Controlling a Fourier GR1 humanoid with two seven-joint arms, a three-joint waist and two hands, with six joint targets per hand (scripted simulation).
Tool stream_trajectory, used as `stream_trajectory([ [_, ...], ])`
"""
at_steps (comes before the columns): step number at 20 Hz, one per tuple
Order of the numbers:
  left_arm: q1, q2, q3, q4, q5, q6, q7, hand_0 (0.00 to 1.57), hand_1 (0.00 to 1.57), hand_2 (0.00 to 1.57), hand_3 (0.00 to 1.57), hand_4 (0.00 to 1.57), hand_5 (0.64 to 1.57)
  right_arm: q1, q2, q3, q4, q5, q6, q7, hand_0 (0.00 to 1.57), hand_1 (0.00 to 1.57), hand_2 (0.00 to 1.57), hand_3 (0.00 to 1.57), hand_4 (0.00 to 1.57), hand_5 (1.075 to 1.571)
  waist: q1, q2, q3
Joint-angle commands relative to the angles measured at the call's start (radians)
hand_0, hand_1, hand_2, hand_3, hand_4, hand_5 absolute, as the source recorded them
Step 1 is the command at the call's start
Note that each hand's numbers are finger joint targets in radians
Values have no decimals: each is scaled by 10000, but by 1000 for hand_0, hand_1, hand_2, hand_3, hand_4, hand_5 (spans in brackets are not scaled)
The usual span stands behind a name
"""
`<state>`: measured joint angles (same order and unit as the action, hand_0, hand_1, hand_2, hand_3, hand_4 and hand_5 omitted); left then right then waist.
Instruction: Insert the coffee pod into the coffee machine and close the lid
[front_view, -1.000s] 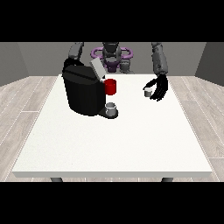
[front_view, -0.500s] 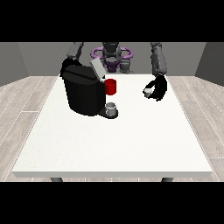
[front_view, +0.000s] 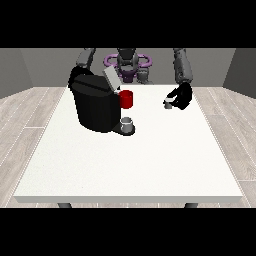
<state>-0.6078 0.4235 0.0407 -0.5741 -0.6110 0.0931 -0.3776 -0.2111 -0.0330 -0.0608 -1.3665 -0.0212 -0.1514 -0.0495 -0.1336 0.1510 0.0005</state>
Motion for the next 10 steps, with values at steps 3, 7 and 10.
stream_trajectory([
  [3,-676,-358,-528,-908,-204,-1021,176,1342,1342,1397,1362,593,1571,-247,-238,-622,1204,-338,-86,9,0,0,0,0,459,1571,471,-629,0],
  [7,-1444,322,58,-717,158,-1789,402,1258,1258,1321,1297,529,1571,-318,-236,-94,601,-156,103,581,0,0,0,0,488,1571,-99,-683,-7],
  [10,-1728,-284,-227,-1109,3,-2059,1057,1252,1252,1329,1292,573,1571,89,311,497,1061,170,-308,-169,0,0,0,0,443,1571,24,-966,-5],
])
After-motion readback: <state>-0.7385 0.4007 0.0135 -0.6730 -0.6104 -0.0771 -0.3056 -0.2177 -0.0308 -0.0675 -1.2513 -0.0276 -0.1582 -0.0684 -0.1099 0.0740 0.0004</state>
